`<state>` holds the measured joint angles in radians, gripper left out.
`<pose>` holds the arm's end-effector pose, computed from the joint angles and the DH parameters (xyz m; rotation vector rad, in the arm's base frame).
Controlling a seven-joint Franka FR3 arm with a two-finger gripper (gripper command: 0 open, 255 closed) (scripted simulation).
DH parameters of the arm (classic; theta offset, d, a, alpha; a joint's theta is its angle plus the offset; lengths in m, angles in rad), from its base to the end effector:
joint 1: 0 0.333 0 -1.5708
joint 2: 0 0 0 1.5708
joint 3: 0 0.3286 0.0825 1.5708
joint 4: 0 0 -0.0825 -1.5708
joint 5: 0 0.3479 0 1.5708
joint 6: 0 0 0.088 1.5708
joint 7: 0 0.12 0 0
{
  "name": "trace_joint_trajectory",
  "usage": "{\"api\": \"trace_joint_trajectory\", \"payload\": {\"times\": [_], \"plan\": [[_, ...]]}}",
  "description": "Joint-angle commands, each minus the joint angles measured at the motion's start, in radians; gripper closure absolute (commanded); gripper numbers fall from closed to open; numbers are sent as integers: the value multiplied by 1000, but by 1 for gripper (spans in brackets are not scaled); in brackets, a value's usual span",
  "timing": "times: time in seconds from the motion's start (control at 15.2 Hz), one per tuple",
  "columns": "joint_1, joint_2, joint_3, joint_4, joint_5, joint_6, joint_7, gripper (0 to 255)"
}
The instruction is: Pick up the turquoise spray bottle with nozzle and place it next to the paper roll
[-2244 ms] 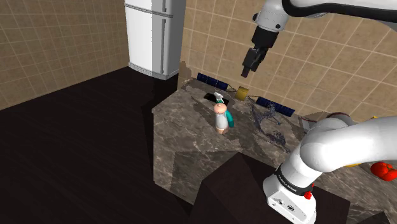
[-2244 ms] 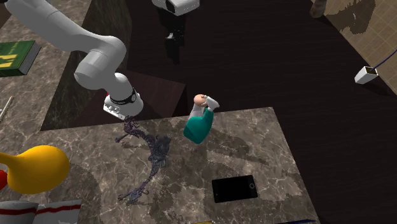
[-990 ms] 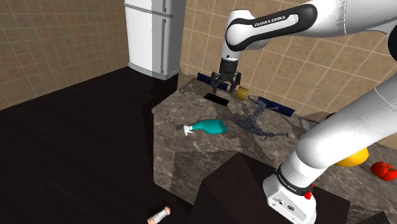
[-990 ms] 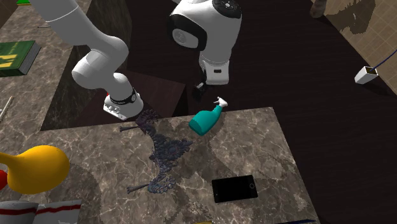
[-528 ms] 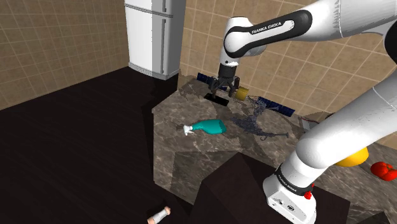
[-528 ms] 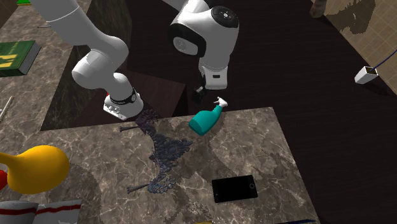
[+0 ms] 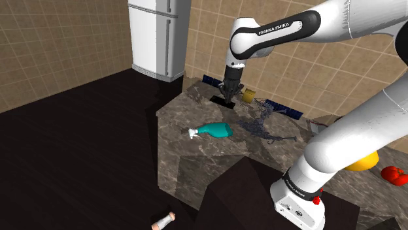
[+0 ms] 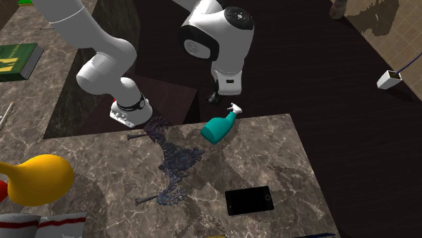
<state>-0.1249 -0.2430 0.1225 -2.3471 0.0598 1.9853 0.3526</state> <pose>0.4160 0.0050 0.4356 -3.0742 0.6036 0.1920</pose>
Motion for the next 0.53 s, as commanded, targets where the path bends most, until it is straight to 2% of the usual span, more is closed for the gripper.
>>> {"api": "trace_joint_trajectory", "payload": {"times": [0.0, 0.33, 0.4, 0.46], "plan": [[0, 0, 0, 0, 0, 0, 0, 255], [0, 0, 0, 0, 0, 0, 0, 255], [0, 0, 0, 0, 0, 0, 0, 0], [6, 4, 10, -25, 10, 42, 25, 0]]}}
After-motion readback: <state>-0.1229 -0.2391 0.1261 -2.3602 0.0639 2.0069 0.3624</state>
